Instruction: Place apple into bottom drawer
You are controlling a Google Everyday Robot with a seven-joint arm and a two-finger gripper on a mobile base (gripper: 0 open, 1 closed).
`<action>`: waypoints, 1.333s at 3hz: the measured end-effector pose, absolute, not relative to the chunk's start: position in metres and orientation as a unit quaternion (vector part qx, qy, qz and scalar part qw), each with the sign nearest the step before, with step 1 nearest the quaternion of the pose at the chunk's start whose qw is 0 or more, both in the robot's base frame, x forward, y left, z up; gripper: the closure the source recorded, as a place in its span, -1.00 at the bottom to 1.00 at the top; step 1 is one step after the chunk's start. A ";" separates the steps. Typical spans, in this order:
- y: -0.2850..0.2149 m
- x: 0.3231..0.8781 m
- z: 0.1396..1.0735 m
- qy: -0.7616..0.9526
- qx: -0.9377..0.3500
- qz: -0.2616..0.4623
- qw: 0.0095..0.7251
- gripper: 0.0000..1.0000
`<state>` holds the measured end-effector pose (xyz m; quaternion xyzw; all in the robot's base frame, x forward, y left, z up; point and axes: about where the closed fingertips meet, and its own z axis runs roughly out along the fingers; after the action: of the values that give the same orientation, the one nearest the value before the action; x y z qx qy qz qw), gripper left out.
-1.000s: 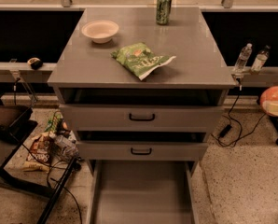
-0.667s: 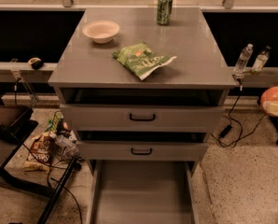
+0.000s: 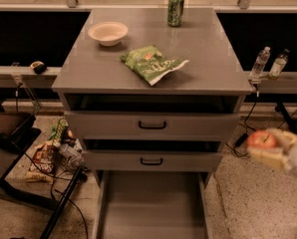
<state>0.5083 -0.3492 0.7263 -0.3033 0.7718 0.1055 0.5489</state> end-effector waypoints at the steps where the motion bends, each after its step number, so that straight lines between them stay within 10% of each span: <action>1: -0.324 0.496 0.662 0.762 -0.316 0.108 0.556 1.00; 4: -0.274 0.494 0.584 0.739 -0.347 0.125 0.563 1.00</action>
Offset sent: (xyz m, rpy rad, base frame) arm -0.0199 0.0830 -0.1757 0.0098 -0.1228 0.1219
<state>0.4944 -0.2741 0.5842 -0.3469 0.7393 0.1247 0.5635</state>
